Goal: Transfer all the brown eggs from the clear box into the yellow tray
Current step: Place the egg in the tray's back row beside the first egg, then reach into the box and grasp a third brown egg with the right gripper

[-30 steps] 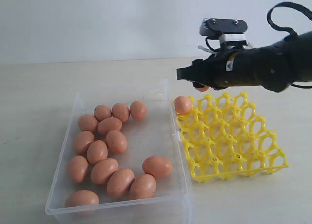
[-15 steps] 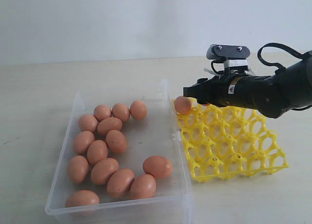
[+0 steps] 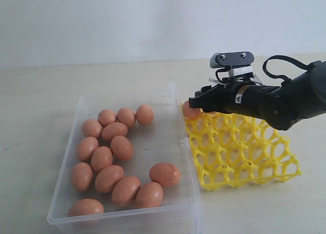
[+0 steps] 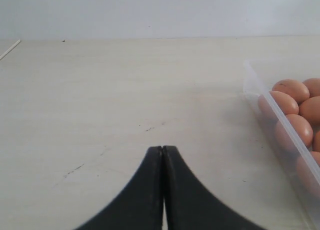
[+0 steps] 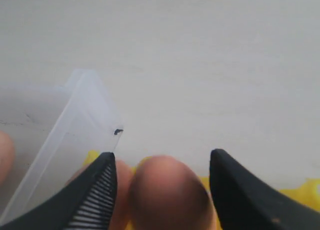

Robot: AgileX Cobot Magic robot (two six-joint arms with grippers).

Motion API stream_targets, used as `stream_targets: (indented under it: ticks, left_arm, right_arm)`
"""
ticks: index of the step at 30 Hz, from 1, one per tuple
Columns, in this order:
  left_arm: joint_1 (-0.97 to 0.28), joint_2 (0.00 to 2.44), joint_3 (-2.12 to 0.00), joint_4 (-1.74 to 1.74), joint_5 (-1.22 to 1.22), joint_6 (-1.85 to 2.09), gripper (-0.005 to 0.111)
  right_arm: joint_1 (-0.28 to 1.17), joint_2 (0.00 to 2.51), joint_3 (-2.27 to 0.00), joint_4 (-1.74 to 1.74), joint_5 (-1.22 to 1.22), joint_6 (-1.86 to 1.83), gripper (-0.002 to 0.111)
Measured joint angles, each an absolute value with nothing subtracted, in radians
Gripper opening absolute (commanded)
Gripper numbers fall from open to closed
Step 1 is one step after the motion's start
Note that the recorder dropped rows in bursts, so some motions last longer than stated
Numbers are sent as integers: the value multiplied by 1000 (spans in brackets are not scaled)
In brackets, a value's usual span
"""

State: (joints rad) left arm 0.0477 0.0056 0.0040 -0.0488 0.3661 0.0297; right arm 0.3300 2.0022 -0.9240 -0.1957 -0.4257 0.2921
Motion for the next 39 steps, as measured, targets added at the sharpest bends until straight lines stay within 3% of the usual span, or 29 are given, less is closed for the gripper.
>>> stream_targets:
  ticks: [3,6,7,13,18,23,26,33,39]
  left_arm:
    - [48,6,4,-49,366,30,0]
    - [48,6,4,-49,366,30,0]
    - [48,6,4,-49,366,30,0]
    - [48,6,4,-49,366,30,0]
    - [48,6,4,-49,366,30,0]
    - [48,6,4,-49,366,30,0]
    - [48,6,4,-49,366,30,0]
    - [48,6,4,-49,366,30,0]
    - [48,6,4,-49,366,30,0]
  right_arm:
    - [330,2004,-924,-196,-426,284,68]
    - [330,1987,-924,-196,-407,282,62]
    - [330,1970,-924,-196,-382,282,57]
    - [346,1768,-924,-196,-187,280,0]
    - [458,1622,-1018,-196,25,274,0]
    - [598,1653,-1183,-64,305,114,2]
    - [650,1732,-1283,102,451,-44,14]
    - [696,1967,-1476,337,669,-166,55]
    - [706,2128,-1623,349,785,-117,59]
